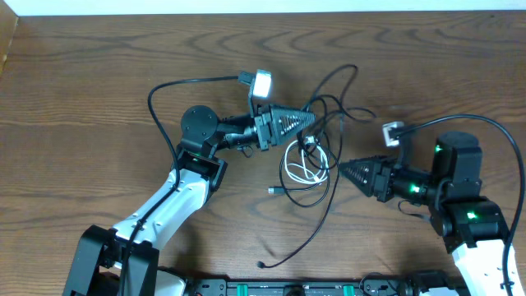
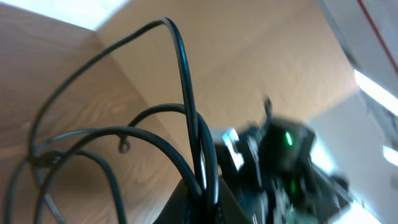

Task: Untangle cables

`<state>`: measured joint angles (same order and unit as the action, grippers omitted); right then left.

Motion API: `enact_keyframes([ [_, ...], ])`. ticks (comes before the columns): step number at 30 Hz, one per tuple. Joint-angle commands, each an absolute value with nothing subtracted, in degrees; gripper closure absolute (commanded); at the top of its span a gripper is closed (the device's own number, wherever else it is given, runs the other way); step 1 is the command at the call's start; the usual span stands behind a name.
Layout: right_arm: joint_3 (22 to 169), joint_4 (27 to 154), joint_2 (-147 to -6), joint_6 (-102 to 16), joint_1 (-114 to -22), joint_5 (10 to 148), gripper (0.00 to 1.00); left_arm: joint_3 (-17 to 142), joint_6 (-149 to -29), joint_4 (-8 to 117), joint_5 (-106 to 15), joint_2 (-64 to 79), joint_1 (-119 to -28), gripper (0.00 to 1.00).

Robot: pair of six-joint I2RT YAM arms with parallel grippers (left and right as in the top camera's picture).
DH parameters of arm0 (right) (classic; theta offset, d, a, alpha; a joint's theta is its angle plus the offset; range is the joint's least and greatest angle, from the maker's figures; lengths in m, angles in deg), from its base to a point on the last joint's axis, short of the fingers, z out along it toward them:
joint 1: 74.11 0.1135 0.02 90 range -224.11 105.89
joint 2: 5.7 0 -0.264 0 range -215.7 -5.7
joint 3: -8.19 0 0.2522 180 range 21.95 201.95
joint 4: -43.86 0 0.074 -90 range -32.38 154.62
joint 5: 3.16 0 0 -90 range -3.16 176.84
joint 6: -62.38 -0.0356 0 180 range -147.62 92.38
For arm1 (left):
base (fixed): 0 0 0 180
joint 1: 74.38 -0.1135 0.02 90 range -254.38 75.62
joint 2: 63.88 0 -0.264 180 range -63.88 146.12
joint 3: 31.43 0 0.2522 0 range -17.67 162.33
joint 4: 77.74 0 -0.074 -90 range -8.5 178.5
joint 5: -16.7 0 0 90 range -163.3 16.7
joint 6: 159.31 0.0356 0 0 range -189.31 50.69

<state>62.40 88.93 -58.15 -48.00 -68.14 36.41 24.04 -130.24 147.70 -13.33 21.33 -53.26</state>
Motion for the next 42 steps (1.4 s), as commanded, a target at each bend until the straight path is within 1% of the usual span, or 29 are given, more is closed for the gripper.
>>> enact_keyframes([
  [1,63.1,90.1,-58.5,-47.3,-65.8,35.3,0.58,24.7,-138.1,147.0,-22.0,21.3,-53.2,0.92],
  [7,63.1,92.5,-59.9,-48.7,-60.8,42.4,0.57,24.7,-152.9,146.1,-29.0,21.3,-53.2,0.92],
  [11,63.1,93.6,-61.5,-47.3,-58.4,48.0,0.55,24.7,-160.9,145.5,-31.0,21.3,-53.2,0.92],
  [15,63.1,95.1,-62.7,-38.6,-56.6,49.0,0.50,24.7,-171.3,140.5,-31.6,21.3,-53.2,0.92],
  [17,63.1,95.4,-62.7,-35.9,-55.5,49.0,0.44,24.7,-176.3,137.4,-32.2,21.3,-53.2,0.92],
  [19,63.1,95.4,-62.7,-34.3,-54.4,50.2,0.40,24.7,-181.7,134.1,-33.6,21.3,-53.2,0.92],
  [21,63.1,95.8,-62.7,-34.4,-53.1,53.9,0.39,24.7,-188.7,131.2,-34.4,21.3,-53.2,0.92],
  [25,63.1,98.7,-62.7,-34.4,-51.7,59.8,0.39,24.7,-188.9,130.8,-38.0,21.3,-53.3,0.92],
  [29,63.1,100.1,-62.7,-34.3,-51.0,60.8,0.38,24.7,-188.9,130.8,-39.5,21.3,-53.9,0.92],
  [32,63.1,99.3,-62.7,-32.1,-49.6,60.9,0.37,24.7,-188.9,130.8,-39.5,21.3,-54.2,0.92],
  [35,63.1,95.6,-63.1,-31.2,-48.0,63.1,0.35,24.7,-188.9,130.8,-39.5,21.3,-54.2,0.92],
  [36,63.1,93.8,-63.4,-31.2,-47.6,64.0,0.32,24.7,-188.9,130.8,-39.5,21.3,-54.2,0.92],
  [37,63.1,91.8,-63.8,-31.8,-47.2,64.5,0.27,24.7,-188.9,130.8,-39.3,21.3,-54.2,0.92],
  [38,63.1,89.8,-64.2,-32.9,-46.9,64.8,0.20,24.7,-188.9,130.8,-39.2,21.3,-54.2,0.92],
  [39,63.1,87.8,-64.7,-34.0,-46.6,64.8,0.17,24.7,-188.9,130.8,-38.8,21.3,-54.2,0.92],
  [42,63.1,81.7,-66.7,-34.8,-45.4,64.7,0.11,24.7,-188.9,130.8,-37.5,21.3,-54.2,0.92],
])
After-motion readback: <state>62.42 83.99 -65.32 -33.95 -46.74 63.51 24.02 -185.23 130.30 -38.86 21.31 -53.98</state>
